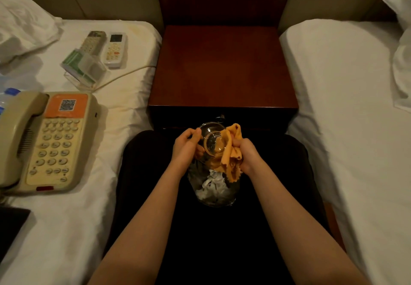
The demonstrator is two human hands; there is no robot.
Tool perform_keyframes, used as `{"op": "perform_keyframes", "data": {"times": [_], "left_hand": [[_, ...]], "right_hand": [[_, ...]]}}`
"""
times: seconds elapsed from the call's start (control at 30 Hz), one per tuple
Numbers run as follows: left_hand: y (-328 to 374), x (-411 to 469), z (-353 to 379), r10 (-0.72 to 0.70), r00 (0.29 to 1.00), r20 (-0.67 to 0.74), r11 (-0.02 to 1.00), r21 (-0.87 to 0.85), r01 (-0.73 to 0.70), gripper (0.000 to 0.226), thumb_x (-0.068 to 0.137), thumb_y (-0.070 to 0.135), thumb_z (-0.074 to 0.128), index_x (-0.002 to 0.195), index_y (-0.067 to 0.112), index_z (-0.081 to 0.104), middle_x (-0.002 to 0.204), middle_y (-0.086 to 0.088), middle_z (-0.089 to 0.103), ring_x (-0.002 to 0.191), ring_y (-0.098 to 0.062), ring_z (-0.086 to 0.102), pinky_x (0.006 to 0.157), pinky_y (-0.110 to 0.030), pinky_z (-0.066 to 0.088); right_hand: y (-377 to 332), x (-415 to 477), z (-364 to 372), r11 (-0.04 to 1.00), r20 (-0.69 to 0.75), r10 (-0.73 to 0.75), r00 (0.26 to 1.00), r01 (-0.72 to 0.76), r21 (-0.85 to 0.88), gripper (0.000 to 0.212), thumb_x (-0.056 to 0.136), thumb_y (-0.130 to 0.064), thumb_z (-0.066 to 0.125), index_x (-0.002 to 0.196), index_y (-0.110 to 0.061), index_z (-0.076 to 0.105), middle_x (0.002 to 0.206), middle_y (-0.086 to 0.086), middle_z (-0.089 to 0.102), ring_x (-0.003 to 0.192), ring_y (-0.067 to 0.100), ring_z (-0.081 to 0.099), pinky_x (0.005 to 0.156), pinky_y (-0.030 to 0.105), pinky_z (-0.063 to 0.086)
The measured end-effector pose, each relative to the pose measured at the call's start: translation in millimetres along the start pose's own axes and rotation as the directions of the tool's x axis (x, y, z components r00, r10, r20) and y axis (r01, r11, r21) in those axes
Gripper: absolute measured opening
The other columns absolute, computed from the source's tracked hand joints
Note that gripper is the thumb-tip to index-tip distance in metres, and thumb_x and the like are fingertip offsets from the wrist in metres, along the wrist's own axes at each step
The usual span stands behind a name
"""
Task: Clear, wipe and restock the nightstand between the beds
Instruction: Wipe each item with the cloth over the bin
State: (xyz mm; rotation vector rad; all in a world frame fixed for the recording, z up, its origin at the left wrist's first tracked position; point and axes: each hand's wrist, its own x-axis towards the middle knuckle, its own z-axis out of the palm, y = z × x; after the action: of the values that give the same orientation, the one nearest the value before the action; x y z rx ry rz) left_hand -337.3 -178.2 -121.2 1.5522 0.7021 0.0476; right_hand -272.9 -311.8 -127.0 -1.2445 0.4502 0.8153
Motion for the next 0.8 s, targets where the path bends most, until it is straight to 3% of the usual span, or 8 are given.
{"op": "perform_keyframes", "data": {"times": [0.1, 0.2, 0.47, 0.53, 0.63, 0.67, 0.73, 0.8], "left_hand": [[4.4, -2.9, -3.2, -0.011, 0.995, 0.103, 1.0, -0.021, 0.013, 0.032, 0.099, 0.024, 0.043, 0.07, 0.013, 0.051, 0.043, 0.002, 0.057, 0.038, -0.005, 0.054, 0.044, -0.017, 0.046], [6.7, -5.0, -3.3, -0.062, 0.981, 0.186, 0.998, -0.013, 0.066, 0.028, 0.098, 0.021, 0.046, 0.071, 0.013, 0.051, 0.05, 0.001, 0.06, 0.04, -0.006, 0.059, 0.046, -0.018, 0.051], [-3.6, 2.4, 3.2, -0.144, 0.989, -0.027, 0.984, -0.106, 0.14, 0.025, 0.098, 0.024, 0.047, 0.077, 0.012, 0.056, 0.057, -0.001, 0.058, 0.042, -0.004, 0.058, 0.056, -0.025, 0.051], [-8.2, 4.4, 8.4, -0.134, 0.985, -0.11, 0.991, -0.016, 0.133, 0.026, 0.097, 0.025, 0.049, 0.075, 0.013, 0.055, 0.057, 0.0, 0.06, 0.049, -0.009, 0.059, 0.062, -0.029, 0.051], [-12.8, 2.0, 14.8, -0.001, 0.972, -0.237, 0.966, 0.25, 0.062, 0.027, 0.095, 0.029, 0.051, 0.075, 0.011, 0.054, 0.063, -0.002, 0.059, 0.055, -0.012, 0.057, 0.06, -0.028, 0.047], [-13.5, -0.4, 15.0, 0.087, 0.968, -0.235, 0.917, 0.399, 0.015, 0.026, 0.094, 0.03, 0.051, 0.076, 0.012, 0.054, 0.064, -0.001, 0.057, 0.058, -0.014, 0.055, 0.06, -0.027, 0.043], [-14.8, -7.3, 14.8, 0.249, 0.963, -0.101, 0.741, 0.66, -0.122, 0.023, 0.095, 0.032, 0.049, 0.083, 0.012, 0.053, 0.07, -0.004, 0.059, 0.067, -0.021, 0.057, 0.063, -0.03, 0.043], [-15.5, -12.8, 17.9, 0.329, 0.94, 0.094, 0.562, 0.781, -0.275, 0.023, 0.096, 0.031, 0.044, 0.092, 0.01, 0.052, 0.083, -0.01, 0.065, 0.08, -0.03, 0.063, 0.069, -0.037, 0.048]], "right_hand": [[-0.9, 2.0, -4.1, 1.0, 0.018, 0.002, 1.0, -0.002, 0.006, 0.031, 0.098, -0.01, 0.036, 0.076, -0.01, 0.057, 0.048, -0.002, 0.063, 0.06, 0.015, 0.06, 0.06, 0.026, 0.05], [1.7, 3.8, -5.0, 1.0, -0.038, -0.007, 0.999, 0.007, -0.007, 0.034, 0.098, -0.009, 0.034, 0.071, -0.011, 0.055, 0.044, -0.003, 0.06, 0.055, 0.014, 0.057, 0.054, 0.023, 0.047], [17.8, -3.1, 8.5, 0.992, -0.018, 0.078, 0.997, -0.076, 0.096, 0.035, 0.103, -0.021, 0.03, 0.089, -0.009, 0.061, 0.079, 0.011, 0.063, 0.077, 0.022, 0.06, 0.067, 0.034, 0.048], [28.6, -1.4, 11.7, 0.987, 0.001, 0.117, 0.993, -0.116, 0.111, 0.041, 0.103, -0.028, 0.028, 0.096, -0.006, 0.062, 0.082, 0.013, 0.066, 0.084, 0.024, 0.065, 0.065, 0.035, 0.05], [39.7, 1.1, 16.4, 0.97, 0.011, 0.206, 0.978, -0.206, 0.13, 0.046, 0.102, -0.022, 0.03, 0.065, -0.009, 0.055, 0.047, 0.005, 0.058, 0.045, 0.014, 0.059, 0.046, 0.02, 0.046], [41.1, 0.5, 18.7, 0.963, 0.027, 0.231, 0.973, -0.232, 0.137, 0.051, 0.101, -0.019, 0.03, 0.058, -0.008, 0.057, 0.045, 0.005, 0.055, 0.045, 0.015, 0.055, 0.048, 0.022, 0.046], [41.1, -1.1, 22.5, 0.956, 0.061, 0.242, 0.968, -0.249, 0.155, 0.061, 0.099, -0.014, 0.028, 0.048, -0.006, 0.059, 0.05, 0.01, 0.054, 0.057, 0.019, 0.052, 0.059, 0.03, 0.045], [40.1, -1.1, 22.1, 0.935, 0.062, 0.275, 0.959, -0.282, 0.215, 0.068, 0.1, -0.015, 0.027, 0.037, -0.006, 0.053, 0.04, 0.008, 0.052, 0.049, 0.019, 0.053, 0.057, 0.03, 0.04]]}}
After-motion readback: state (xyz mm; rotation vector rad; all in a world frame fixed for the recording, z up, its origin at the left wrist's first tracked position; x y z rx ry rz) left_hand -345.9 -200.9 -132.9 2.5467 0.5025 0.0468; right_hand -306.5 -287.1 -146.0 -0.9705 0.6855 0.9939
